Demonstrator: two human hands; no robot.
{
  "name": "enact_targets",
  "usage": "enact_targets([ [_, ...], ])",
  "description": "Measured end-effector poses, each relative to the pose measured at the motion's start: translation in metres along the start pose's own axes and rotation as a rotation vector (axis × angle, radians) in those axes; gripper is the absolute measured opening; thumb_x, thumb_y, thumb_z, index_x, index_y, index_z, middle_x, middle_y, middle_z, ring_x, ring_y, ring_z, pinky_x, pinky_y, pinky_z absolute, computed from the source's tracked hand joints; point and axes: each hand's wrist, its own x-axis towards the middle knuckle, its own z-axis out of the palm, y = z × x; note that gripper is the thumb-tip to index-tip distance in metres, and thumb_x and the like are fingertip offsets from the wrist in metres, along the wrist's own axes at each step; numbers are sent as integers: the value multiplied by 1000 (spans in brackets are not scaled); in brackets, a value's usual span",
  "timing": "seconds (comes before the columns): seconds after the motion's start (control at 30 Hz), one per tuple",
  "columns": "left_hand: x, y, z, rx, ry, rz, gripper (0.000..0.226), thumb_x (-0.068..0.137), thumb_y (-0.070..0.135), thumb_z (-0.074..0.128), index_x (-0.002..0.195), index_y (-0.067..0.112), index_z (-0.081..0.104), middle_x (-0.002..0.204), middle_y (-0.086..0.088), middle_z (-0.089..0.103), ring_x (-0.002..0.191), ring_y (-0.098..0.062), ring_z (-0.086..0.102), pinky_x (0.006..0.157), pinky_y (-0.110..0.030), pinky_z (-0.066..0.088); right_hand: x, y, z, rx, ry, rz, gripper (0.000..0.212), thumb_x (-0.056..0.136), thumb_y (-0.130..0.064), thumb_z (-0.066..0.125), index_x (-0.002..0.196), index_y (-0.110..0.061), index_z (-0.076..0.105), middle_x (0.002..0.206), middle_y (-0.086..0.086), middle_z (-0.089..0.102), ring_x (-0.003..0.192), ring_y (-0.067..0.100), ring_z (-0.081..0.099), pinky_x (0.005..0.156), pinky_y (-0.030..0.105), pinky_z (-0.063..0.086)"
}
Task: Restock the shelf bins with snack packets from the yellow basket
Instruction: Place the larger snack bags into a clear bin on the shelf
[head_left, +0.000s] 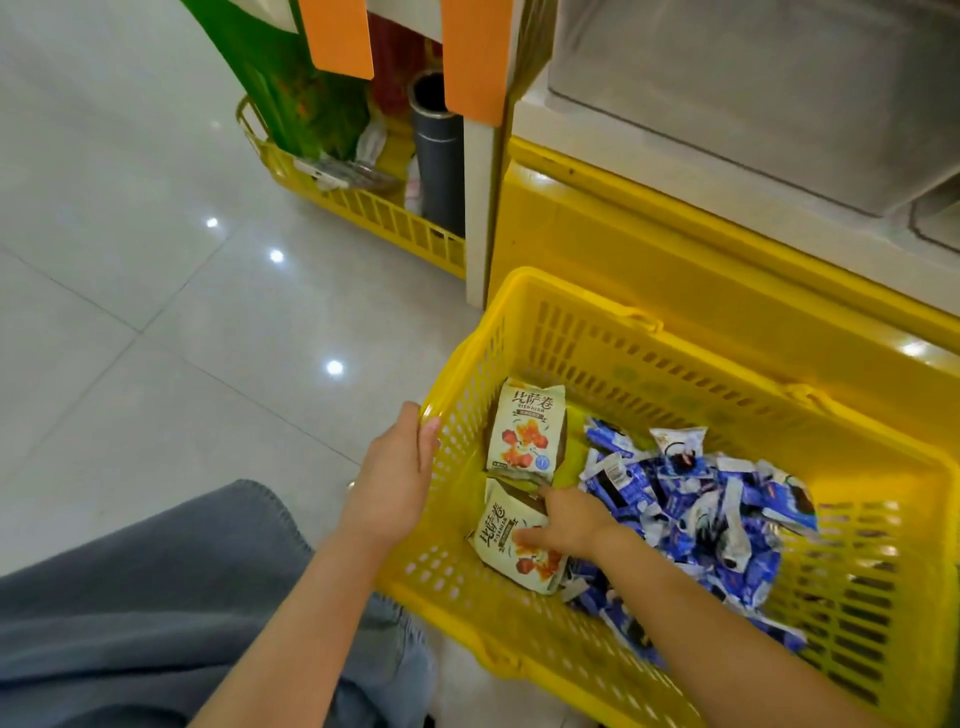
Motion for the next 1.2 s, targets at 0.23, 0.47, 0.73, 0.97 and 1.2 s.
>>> enact_targets([
  [0.23,-1,3,-3,-23,-12,-9,31,96,42,27,86,16,40,77,-8,61,67,-21,57,61,-40,45,-26,1,5,299,86,-101,52,70,-49,75,105,-23,47,93,-11,55,84,8,54,61,14,42],
  [0.47,-3,8,-6,1,-64,-86,34,98,42,25,99,13,44,88,-11,62,80,-29,59,73,-44,48,-58,-7,-23,299,222,-130,54,72,-46,75,110,-15,51,79,-14,53,72,7,54,52,13,35],
  [0.73,-26,50,-12,-195,239,-70,42,99,25,37,138,9,39,133,-6,46,123,-21,36,101,-29,25,-119,-40,-102,719,702,-203,58,72,-45,73,117,-25,43,107,-5,60,95,9,62,76,24,53],
  [0.97,-18,77,-40,-1013,-137,-267,67,66,53,62,125,23,50,109,0,69,92,-16,69,73,-29,57,-122,-88,-109,1021,700,-396,34,90,-33,50,120,-25,36,114,3,61,92,10,67,70,26,58],
  [1.2,-8,44,-46,-920,51,-414,71,57,44,74,121,24,52,103,0,70,80,-15,71,64,-32,59,-64,-54,-82,735,638,-322,44,96,-38,33,136,-21,28,128,-6,53,106,-4,52,81,0,39],
])
